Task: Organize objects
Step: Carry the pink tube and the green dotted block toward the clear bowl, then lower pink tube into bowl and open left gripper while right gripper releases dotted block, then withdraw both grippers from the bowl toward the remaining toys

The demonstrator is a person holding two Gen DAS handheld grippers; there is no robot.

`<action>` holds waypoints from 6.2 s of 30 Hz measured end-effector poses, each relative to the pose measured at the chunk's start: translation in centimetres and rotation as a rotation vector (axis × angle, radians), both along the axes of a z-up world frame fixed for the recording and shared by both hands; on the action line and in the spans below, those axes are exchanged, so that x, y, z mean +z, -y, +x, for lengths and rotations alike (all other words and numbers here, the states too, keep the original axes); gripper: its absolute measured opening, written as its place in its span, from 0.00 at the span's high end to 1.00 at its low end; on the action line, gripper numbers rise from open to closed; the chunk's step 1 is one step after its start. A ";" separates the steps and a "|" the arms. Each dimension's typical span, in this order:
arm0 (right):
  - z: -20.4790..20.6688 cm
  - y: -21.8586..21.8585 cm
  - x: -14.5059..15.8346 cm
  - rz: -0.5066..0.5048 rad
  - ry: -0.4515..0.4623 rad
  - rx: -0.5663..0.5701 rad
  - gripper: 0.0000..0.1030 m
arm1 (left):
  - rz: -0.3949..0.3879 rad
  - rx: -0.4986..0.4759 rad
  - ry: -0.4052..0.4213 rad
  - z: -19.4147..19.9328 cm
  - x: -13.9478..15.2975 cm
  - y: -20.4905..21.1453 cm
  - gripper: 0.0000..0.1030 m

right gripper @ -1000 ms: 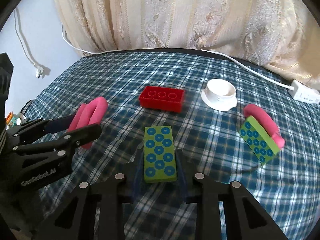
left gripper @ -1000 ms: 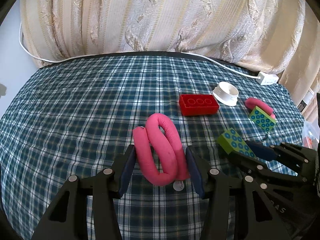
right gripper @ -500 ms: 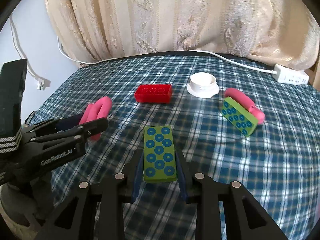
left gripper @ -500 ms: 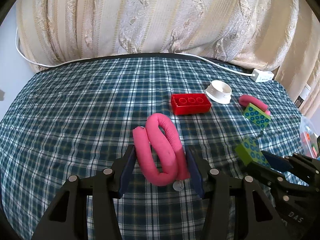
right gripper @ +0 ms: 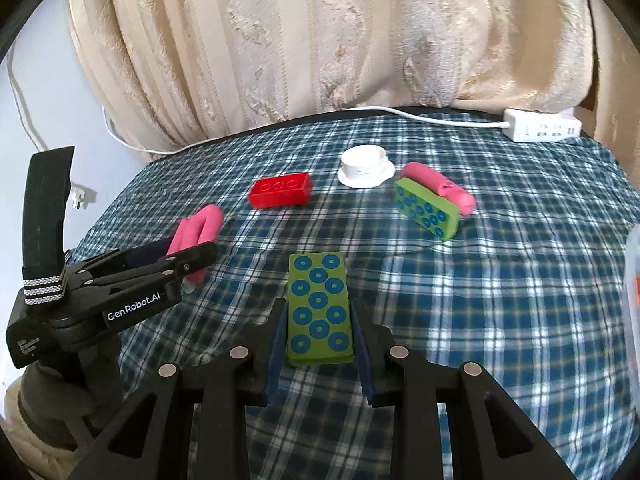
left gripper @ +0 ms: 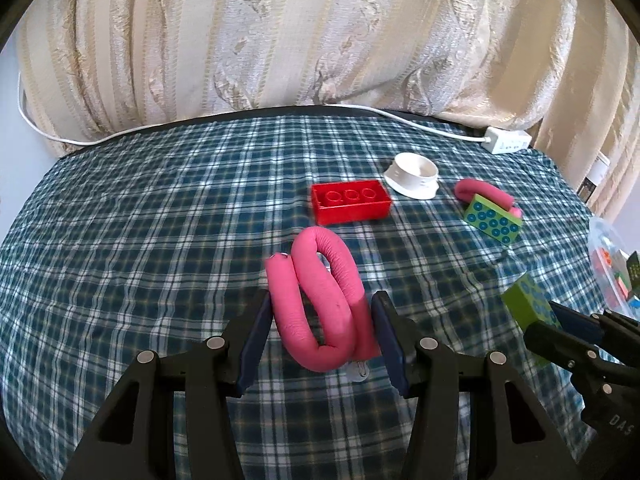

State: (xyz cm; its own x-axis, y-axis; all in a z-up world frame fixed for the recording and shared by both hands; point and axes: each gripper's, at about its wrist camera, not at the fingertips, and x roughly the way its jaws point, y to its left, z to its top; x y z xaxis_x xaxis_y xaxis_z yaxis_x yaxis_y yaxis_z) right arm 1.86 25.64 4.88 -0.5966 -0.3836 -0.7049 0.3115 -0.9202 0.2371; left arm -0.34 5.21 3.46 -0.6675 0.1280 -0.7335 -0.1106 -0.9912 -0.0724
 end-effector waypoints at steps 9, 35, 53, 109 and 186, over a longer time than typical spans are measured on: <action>1.1 -2.0 0.3 -0.032 -0.008 -0.047 0.68 | 0.006 -0.050 -0.013 0.8 1.1 -1.6 0.49; 3.9 -12.2 1.7 -0.132 -0.071 -0.266 0.68 | -0.016 -0.220 -0.021 2.5 3.3 -10.1 0.49; 6.4 -20.9 1.9 -0.146 -0.130 -0.464 0.68 | -0.024 -0.384 0.003 3.1 3.8 -18.1 0.49; 7.1 -27.3 -1.0 -0.085 -0.070 -0.561 0.64 | 0.048 -0.674 0.032 0.7 4.1 -33.3 0.49; 2.4 -13.3 2.2 -0.078 -0.094 -0.308 0.39 | 0.125 -0.251 0.058 -4.2 2.7 -11.8 0.34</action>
